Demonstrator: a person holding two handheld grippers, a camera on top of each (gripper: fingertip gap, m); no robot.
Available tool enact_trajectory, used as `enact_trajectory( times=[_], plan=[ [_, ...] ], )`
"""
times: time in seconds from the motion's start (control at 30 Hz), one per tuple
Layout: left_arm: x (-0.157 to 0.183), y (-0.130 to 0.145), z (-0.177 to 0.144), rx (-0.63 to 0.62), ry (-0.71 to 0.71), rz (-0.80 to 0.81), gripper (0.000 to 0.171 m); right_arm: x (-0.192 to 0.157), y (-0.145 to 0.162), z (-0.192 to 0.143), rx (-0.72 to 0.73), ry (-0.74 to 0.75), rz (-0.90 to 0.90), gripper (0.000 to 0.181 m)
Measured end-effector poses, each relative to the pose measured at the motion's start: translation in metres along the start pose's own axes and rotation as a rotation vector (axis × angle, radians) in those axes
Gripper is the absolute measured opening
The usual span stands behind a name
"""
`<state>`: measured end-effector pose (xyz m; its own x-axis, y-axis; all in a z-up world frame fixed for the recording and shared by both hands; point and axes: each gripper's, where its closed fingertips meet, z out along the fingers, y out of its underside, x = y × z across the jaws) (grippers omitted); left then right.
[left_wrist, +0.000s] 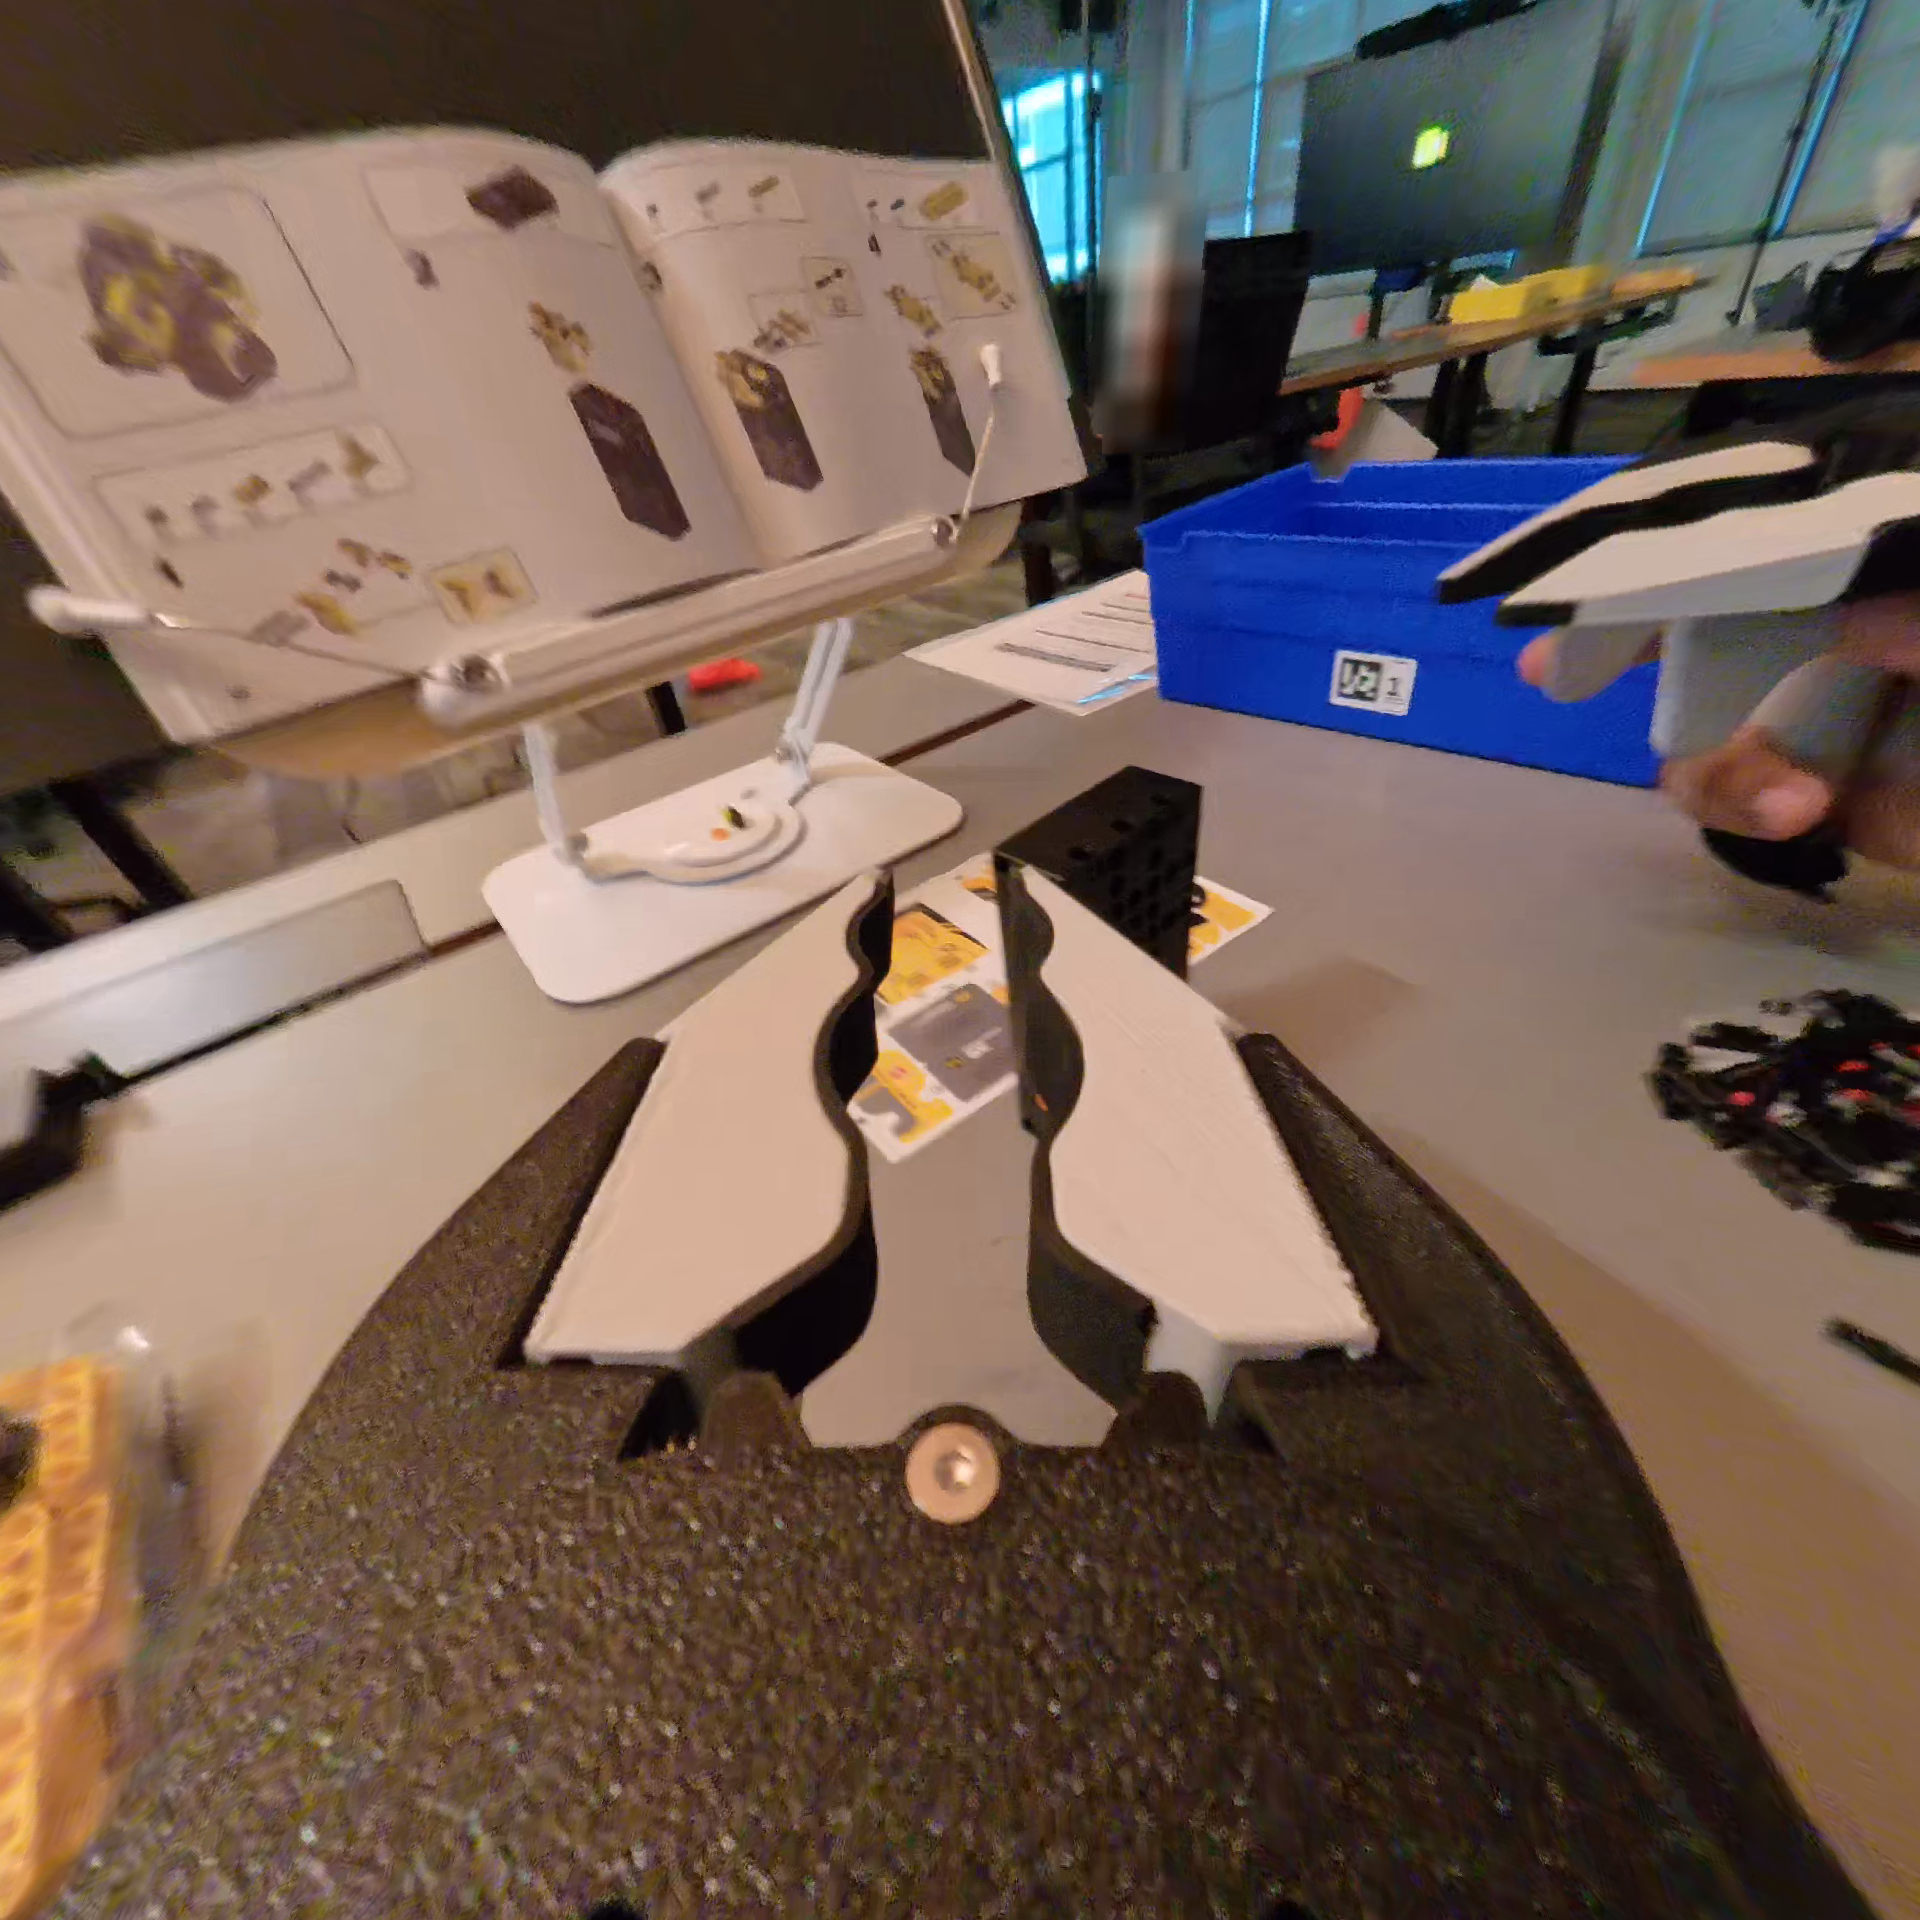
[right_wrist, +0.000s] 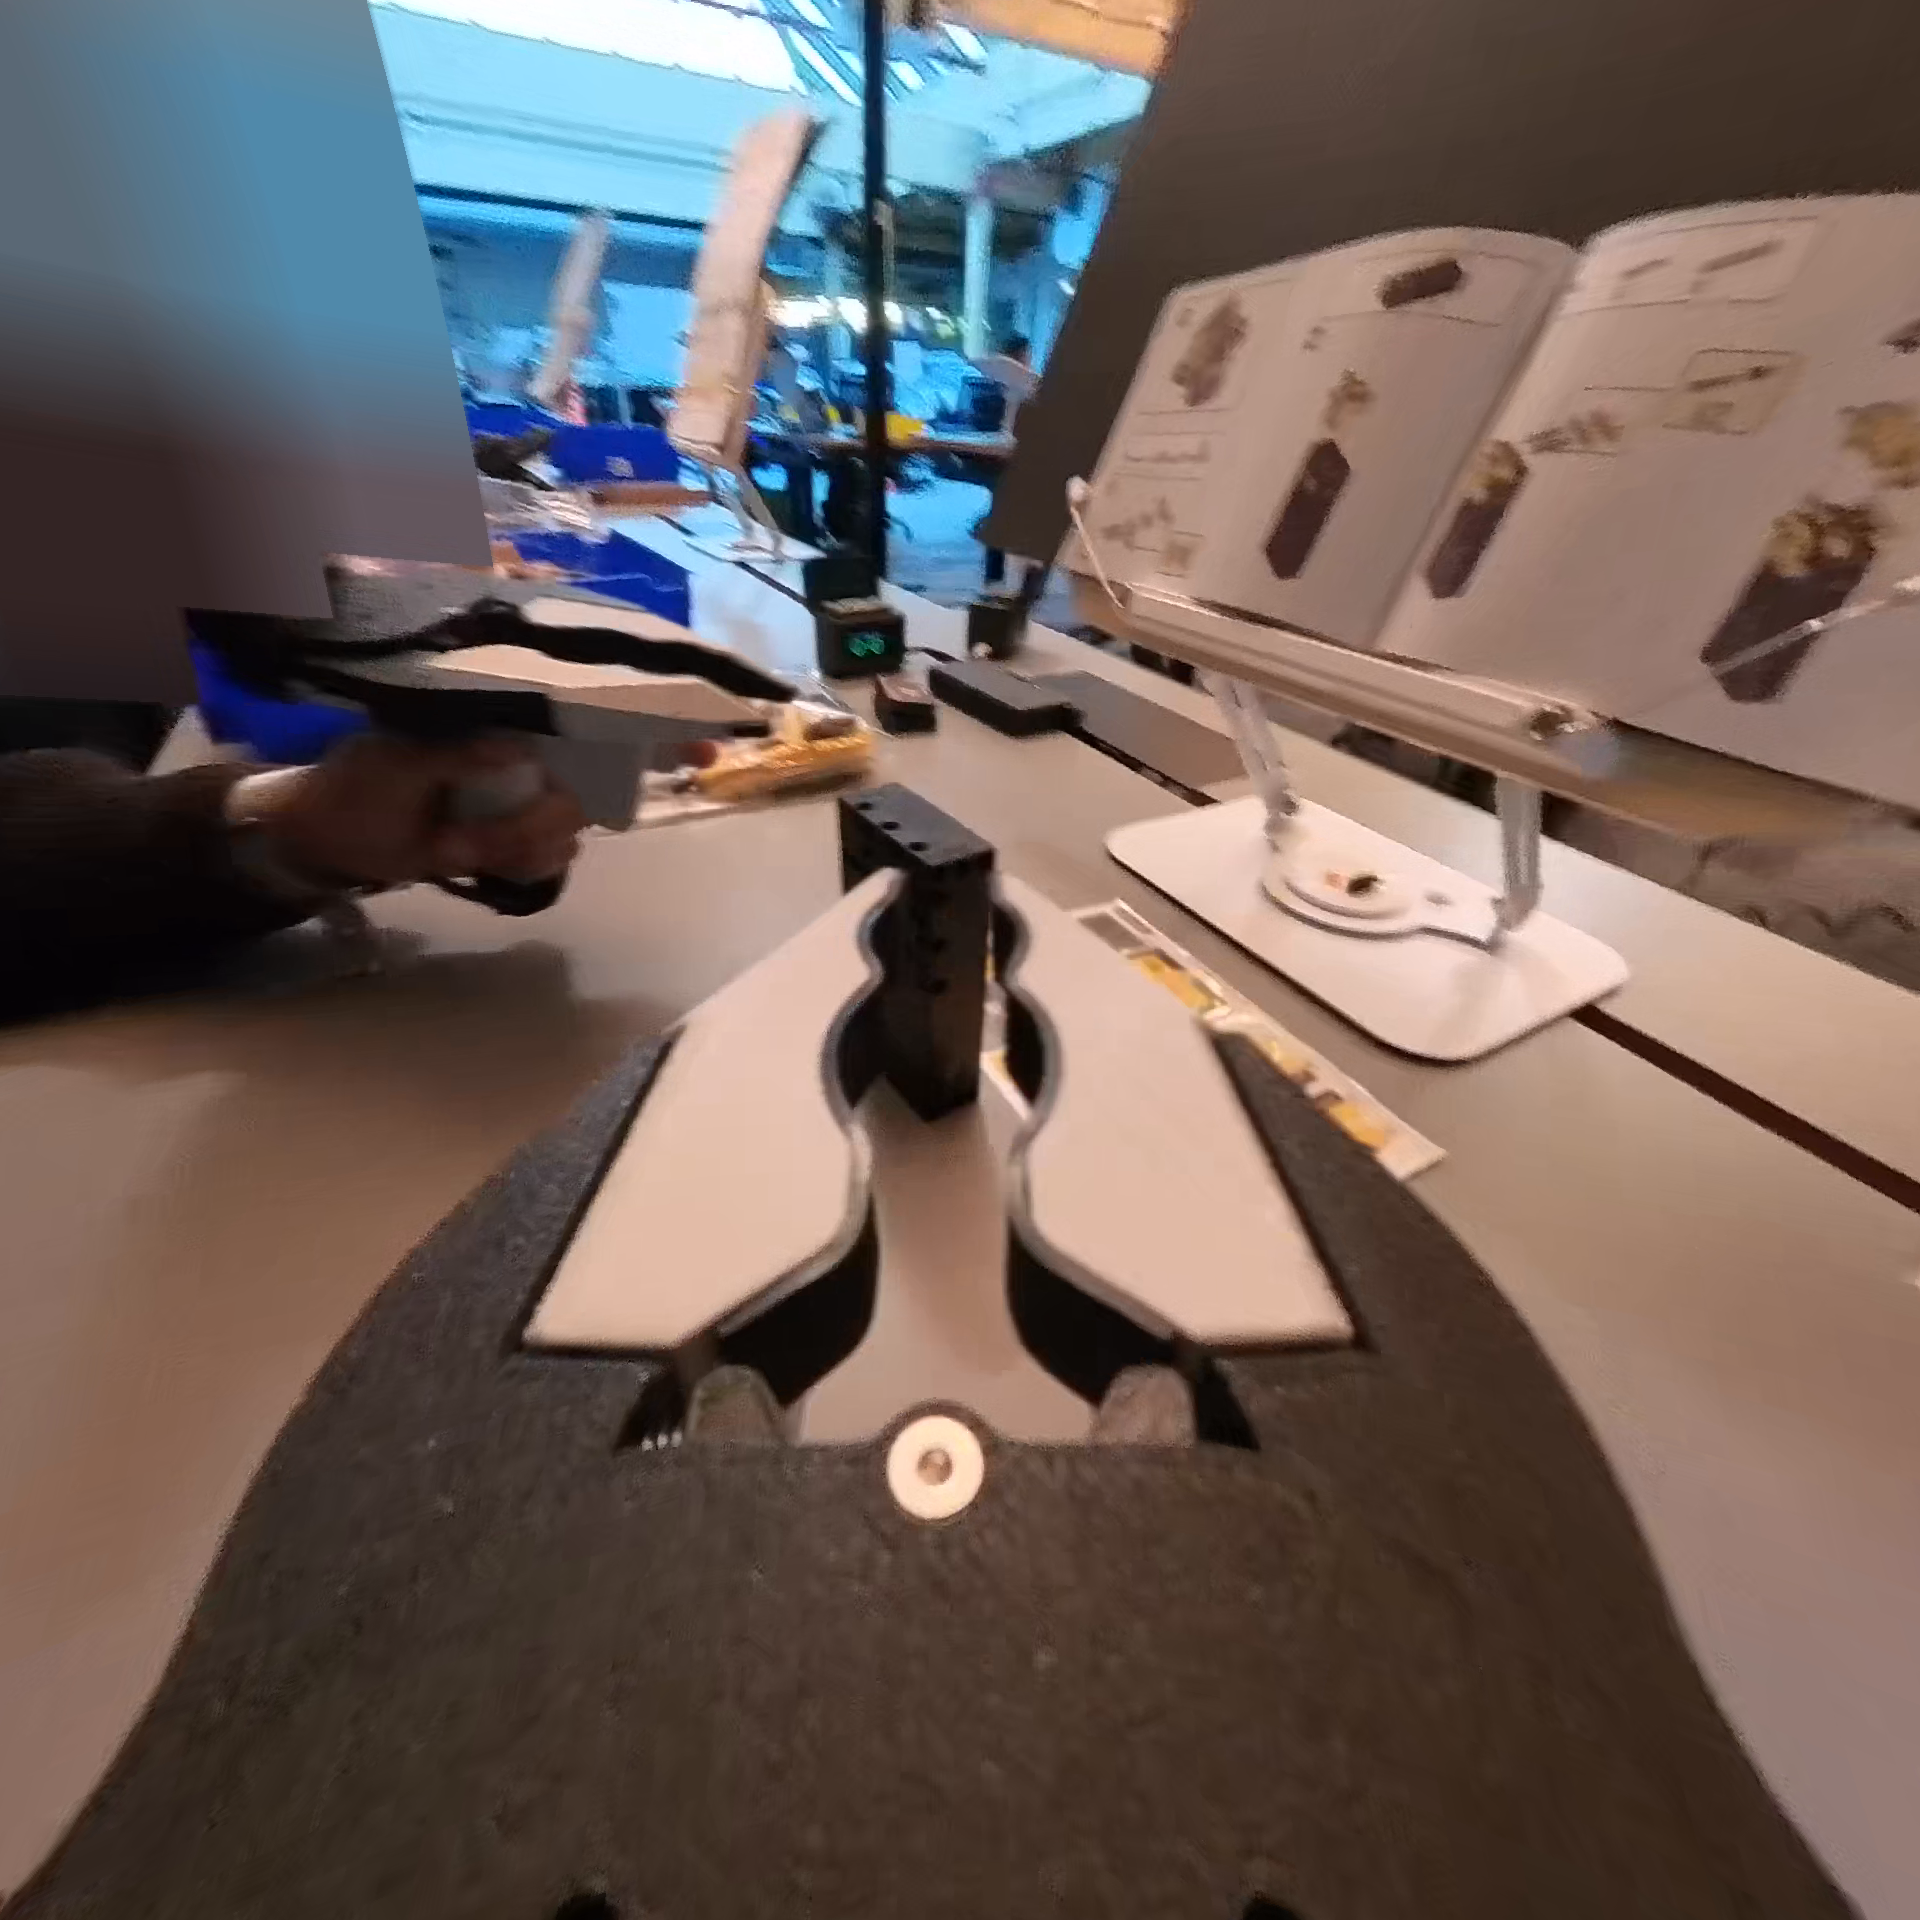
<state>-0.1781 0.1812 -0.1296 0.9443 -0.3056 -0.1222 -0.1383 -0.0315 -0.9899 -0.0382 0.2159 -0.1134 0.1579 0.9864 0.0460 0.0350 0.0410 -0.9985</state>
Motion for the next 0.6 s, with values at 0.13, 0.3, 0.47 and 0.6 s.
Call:
enact_trajectory(
  times=[0.13, 0.3, 0.47, 0.6],
  plan=[
    [-0.018, 0.012, 0.001, 0.017, -0.021, 0.046, 0.020, -0.020, -0.003, -0.007, 0.068, -0.039, 0.042, 0.000],
    [-0.029, 0.013, 0.001, 0.054, 0.008, -0.080, 0.020, -0.011, 0.002, -0.008, 0.071, 0.012, 0.052, 0.000],
    [-0.029, 0.003, -0.006, 0.098, 0.025, -0.142, 0.020, 0.008, -0.001, -0.016, 0.100, 0.055, 0.154, 0.000],
    [-0.028, -0.008, -0.010, 0.122, -0.001, -0.098, 0.020, 0.017, -0.006, -0.024, 0.140, 0.071, 0.233, 0.003]
  ],
)
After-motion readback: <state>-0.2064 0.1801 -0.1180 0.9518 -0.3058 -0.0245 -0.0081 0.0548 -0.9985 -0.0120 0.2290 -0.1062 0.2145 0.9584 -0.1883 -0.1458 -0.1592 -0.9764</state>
